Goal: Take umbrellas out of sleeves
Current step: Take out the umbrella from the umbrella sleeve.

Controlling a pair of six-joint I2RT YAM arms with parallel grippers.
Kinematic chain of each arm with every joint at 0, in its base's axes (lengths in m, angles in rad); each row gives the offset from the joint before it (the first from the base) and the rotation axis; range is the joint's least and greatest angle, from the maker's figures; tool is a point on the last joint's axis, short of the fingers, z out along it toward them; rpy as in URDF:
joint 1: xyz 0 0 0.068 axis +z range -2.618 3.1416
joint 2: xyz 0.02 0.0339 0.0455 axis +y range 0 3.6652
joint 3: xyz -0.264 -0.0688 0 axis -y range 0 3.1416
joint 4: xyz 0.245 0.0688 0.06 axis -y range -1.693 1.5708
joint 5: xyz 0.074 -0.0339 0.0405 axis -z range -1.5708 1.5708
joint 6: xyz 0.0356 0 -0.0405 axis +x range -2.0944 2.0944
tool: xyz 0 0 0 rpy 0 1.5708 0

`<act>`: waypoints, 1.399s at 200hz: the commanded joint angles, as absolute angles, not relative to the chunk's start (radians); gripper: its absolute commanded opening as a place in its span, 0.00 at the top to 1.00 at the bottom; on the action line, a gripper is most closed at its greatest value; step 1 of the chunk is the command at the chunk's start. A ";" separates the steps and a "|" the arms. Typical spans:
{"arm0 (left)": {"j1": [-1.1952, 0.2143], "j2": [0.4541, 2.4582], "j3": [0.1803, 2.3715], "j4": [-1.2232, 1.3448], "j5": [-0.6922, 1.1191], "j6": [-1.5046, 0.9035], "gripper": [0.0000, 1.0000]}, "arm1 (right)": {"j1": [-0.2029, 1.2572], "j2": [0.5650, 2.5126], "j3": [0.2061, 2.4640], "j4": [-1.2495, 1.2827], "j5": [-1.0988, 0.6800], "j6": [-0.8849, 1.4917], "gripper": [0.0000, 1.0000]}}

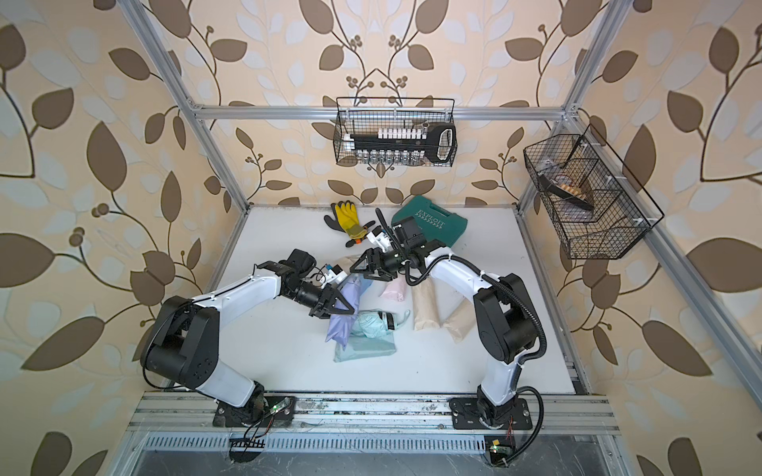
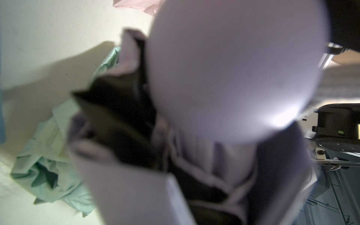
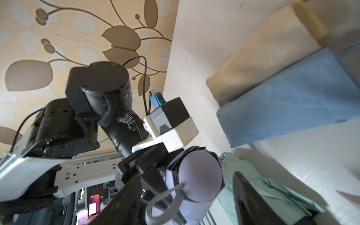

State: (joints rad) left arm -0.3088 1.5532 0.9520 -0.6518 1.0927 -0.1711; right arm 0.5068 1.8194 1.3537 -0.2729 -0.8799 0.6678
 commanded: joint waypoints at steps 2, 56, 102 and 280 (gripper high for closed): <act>-0.319 1.495 0.994 -0.664 1.119 -0.140 0.80 | 0.519 1.853 1.351 -0.248 -0.913 0.691 0.35; -0.319 1.468 1.009 -0.668 1.108 -0.149 0.80 | 0.528 1.877 1.357 -0.247 -0.905 0.706 0.33; -0.320 1.467 1.021 -0.681 1.100 -0.140 0.80 | 0.547 1.905 1.377 -0.243 -0.922 0.725 0.42; -0.321 1.482 0.988 -0.623 1.022 -0.203 0.01 | 0.479 1.887 1.343 -0.220 -0.912 0.817 0.78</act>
State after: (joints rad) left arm -0.3092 1.5120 0.9859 -0.6460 1.0134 -0.1959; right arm 0.5091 1.9060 1.3586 -0.1917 -0.9272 0.7929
